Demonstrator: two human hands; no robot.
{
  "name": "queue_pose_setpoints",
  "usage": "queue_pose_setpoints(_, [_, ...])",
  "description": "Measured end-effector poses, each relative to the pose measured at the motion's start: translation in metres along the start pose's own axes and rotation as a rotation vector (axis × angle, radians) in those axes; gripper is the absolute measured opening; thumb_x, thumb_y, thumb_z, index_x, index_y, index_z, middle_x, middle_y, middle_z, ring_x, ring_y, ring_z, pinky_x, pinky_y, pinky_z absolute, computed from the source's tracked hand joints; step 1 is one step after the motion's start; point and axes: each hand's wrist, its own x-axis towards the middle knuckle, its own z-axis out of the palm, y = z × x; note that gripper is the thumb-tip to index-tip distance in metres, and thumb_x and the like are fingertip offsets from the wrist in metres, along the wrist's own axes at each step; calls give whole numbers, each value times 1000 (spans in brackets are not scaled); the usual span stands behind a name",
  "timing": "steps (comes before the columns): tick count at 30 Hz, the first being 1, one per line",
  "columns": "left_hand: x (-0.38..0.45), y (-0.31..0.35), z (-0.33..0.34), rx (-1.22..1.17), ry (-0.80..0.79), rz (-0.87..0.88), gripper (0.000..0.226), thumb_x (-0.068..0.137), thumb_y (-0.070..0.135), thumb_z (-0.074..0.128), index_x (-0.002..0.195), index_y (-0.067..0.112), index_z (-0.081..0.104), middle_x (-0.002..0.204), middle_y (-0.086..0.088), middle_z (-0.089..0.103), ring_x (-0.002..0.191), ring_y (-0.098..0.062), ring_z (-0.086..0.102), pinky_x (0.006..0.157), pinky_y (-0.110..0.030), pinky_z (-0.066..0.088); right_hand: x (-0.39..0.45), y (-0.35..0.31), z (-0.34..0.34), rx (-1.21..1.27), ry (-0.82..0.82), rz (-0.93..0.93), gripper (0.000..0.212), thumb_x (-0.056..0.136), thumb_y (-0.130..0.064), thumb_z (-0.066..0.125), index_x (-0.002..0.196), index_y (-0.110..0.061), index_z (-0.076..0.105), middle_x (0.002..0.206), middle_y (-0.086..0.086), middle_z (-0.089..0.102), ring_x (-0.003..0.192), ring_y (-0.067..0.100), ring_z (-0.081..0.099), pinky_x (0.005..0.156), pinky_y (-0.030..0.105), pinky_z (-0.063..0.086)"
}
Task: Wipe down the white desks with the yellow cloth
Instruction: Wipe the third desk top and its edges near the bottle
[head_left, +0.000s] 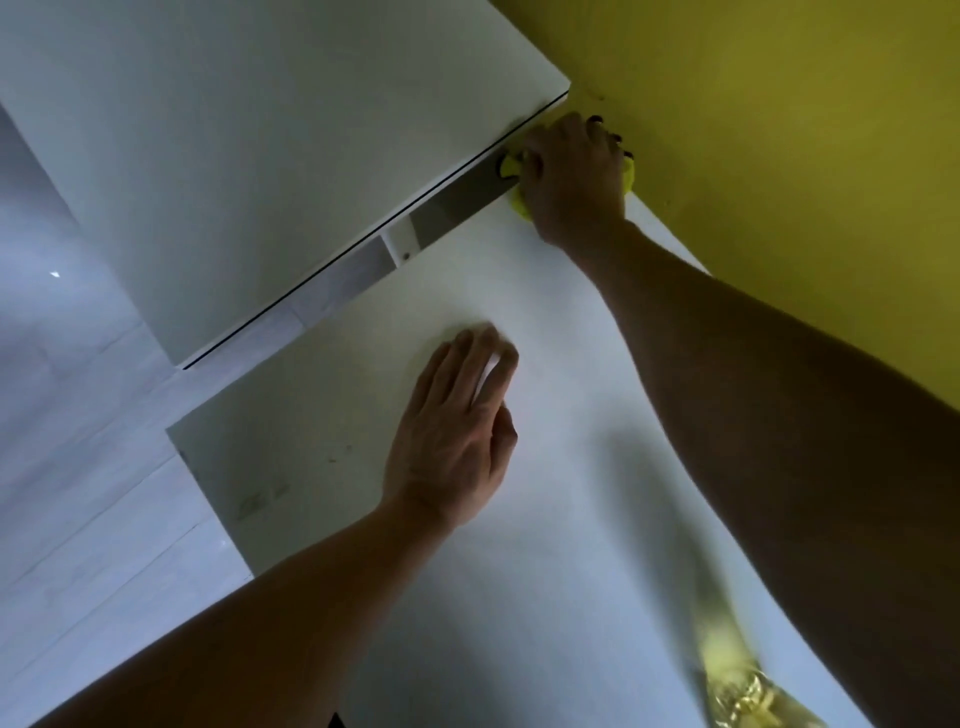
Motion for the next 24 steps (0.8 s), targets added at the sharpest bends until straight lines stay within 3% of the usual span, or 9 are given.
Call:
queue_pose_setpoints(3, [0, 1, 0, -11, 9, 4, 55, 104, 24, 38, 155, 7, 47, 163, -16, 41, 155, -33, 33, 125, -50, 32, -5, -5, 0, 21, 0, -3, 37, 104, -36, 36, 125, -22, 64, 127, 8, 56, 124, 33, 48, 106, 47, 36])
queue_pose_setpoints(8, [1, 2, -1, 25, -13, -2, 57, 102, 25, 37, 156, 9, 46, 164, -15, 41, 154, -32, 34, 125, -50, 34, -18, 3, -1, 91, 83, 224, 35, 104, -35, 41, 134, -28, 57, 132, 7, 51, 123, 33, 48, 103, 48, 38])
queue_pose_setpoints(12, [2, 1, -2, 43, -24, -8, 56, 101, 24, 39, 155, 9, 47, 163, -15, 42, 154, -32, 35, 126, -49, 32, -35, 14, -7, 83, 68, 305, 39, 104, -33, 41, 141, -28, 51, 131, 10, 50, 120, 34, 49, 101, 48, 38])
queue_pose_setpoints(18, [2, 1, 0, 59, -8, -2, 57, 101, 25, 38, 154, 10, 48, 162, -15, 43, 152, -34, 38, 126, -49, 29, -86, 44, -18, 72, 103, 483, 37, 102, -33, 40, 136, -26, 51, 127, 10, 53, 118, 34, 50, 99, 49, 37])
queue_pose_setpoints(24, [2, 1, 1, 84, -13, -12, 58, 101, 26, 37, 155, 10, 47, 161, -16, 44, 151, -34, 38, 126, -50, 30, -83, 50, -17, 92, 86, 458, 37, 105, -35, 38, 138, -25, 53, 126, 12, 54, 117, 35, 51, 99, 48, 37])
